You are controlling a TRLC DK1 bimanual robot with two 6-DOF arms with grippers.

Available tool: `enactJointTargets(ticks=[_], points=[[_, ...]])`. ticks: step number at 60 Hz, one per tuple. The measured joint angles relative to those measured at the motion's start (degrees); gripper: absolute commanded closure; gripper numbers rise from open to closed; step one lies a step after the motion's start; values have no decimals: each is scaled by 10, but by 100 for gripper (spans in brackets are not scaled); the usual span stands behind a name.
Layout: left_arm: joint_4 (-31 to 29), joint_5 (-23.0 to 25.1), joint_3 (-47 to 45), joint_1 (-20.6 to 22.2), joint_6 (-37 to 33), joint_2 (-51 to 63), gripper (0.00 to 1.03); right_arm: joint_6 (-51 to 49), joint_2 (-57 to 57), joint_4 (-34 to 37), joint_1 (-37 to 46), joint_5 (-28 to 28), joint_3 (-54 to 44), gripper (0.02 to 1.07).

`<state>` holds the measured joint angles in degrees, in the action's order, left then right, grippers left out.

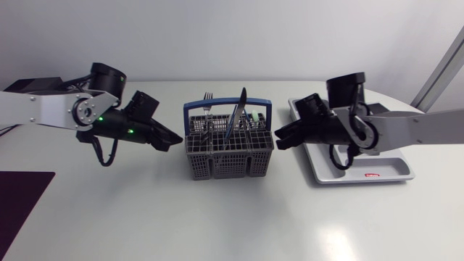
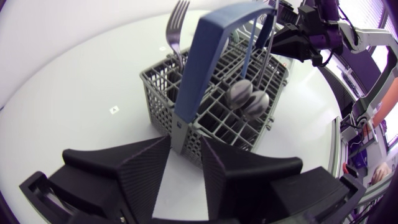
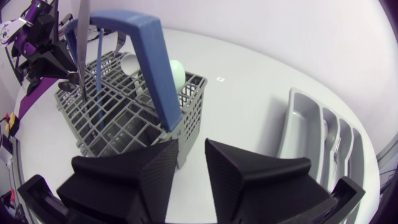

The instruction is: Unload the cutlery basket into the drawer organizer.

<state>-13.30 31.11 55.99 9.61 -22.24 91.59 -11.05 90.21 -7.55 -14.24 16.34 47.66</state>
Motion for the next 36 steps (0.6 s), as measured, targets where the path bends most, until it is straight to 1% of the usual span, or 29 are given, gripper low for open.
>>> enactJointTargets(ticks=[3, 7, 10, 16, 22, 24, 30, 34, 36], points=[[3, 0, -6, -3, -1, -23, 28, -1, -30, 11, 9, 6, -9, 30], [3, 0, -15, -5, -1, -53, 24, -1, -75, 35, 21, 27, -17, 22], [3, 2, -20, -5, -1, -72, 24, -1, -107, 53, 25, 41, -21, 20], [3, 1, -24, 9, -1, -100, 21, -1, -160, 79, 27, 61, -28, 20], [3, 0, -24, 43, -1, -114, 20, 3, -200, 99, 27, 79, -35, 20], [3, -2, -24, 58, 0, -116, 18, 4, -212, 105, 27, 84, -37, 20], [2, -14, -21, 106, 1, -116, 17, 6, -241, 116, 27, 102, -48, 20], [-2, -14, -10, 129, 2, -110, 17, 7, -257, 122, 27, 111, -58, 20], [-2, -14, 1, 138, 2, -102, 15, 7, -264, 122, 27, 115, -63, 20]])
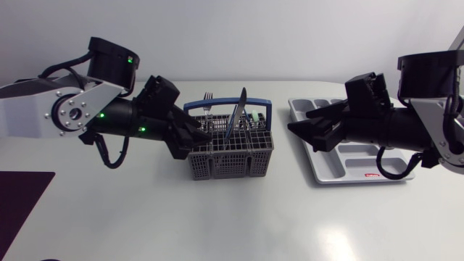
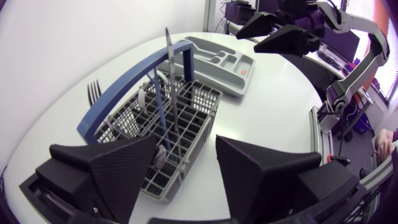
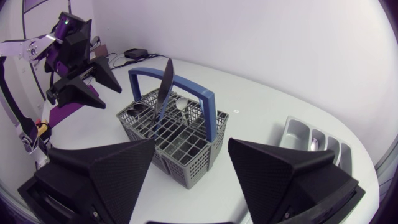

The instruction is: Unload the cutlery basket into the drawer organizer.

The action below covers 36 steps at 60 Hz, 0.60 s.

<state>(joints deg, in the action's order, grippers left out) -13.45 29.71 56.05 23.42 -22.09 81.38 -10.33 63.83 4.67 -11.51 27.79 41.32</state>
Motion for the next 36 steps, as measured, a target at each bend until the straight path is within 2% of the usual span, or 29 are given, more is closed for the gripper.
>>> enactJointTargets(ticks=[11, 28, 36], points=[[7, 0, 55, 13, 0, 58, 14, 0, -28, 5, 0, 12, -28, 17], [51, -3, 64, 38, -1, 99, 15, -16, -45, 8, 10, 27, -63, 15], [63, -15, 64, 50, -2, 116, 26, -25, -47, 7, 19, 35, -70, 15]])
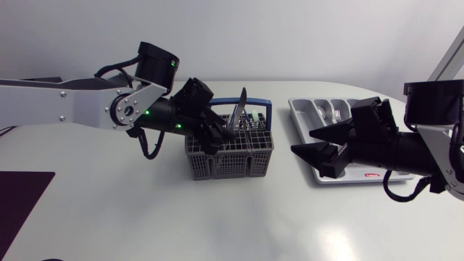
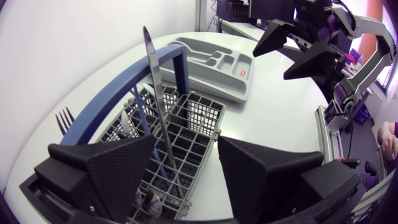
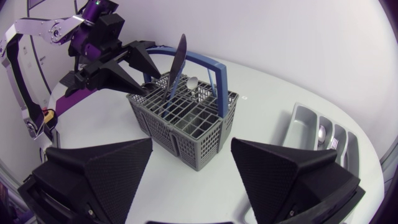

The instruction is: Unload the cutlery basket into the drawer organizer.

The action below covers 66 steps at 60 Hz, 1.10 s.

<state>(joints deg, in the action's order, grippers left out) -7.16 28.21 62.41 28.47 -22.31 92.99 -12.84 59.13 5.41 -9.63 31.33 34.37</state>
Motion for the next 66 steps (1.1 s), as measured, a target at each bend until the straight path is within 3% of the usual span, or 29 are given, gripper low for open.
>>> enactJointTargets(ticks=[5, 13, 41, 52, 66], points=[[10, -1, 0, 7, 0, 9, 27, -5, 0, 0, 1, 4, -4, 15], [37, -9, 0, 11, 0, 18, 38, -10, 0, 0, 5, 7, -8, 15], [62, -38, 0, 12, 0, 35, 38, -22, -2, -5, 9, 20, -26, 15], [102, -103, -20, 18, 0, 10, 38, -24, -2, -10, 9, 21, -27, 15], [158, -186, -67, 64, 3, -4, 38, -24, -3, -16, 11, 21, -34, 14]])
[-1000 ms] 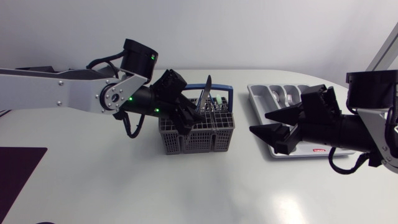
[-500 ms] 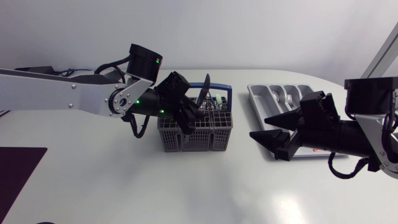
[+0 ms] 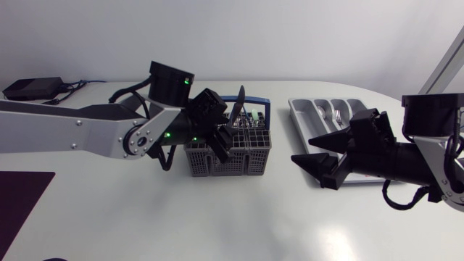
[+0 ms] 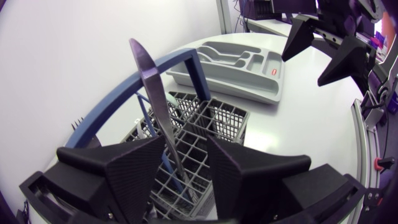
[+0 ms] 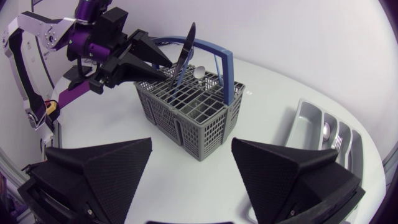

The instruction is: Unload the cutlery basket into the drawer organizer.

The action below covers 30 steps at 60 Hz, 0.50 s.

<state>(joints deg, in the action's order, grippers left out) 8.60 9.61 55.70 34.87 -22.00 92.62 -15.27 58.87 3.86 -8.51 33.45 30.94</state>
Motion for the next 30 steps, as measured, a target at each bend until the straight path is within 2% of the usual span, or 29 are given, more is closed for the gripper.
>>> enactJointTargets(ticks=[17, 30], points=[[48, -56, -15, 12, 16, 2, 39, 0, 0, -10, 0, 0, -10, 14], [57, -61, -15, 14, 27, 10, 39, 0, 0, -11, 0, 0, -11, 14]])
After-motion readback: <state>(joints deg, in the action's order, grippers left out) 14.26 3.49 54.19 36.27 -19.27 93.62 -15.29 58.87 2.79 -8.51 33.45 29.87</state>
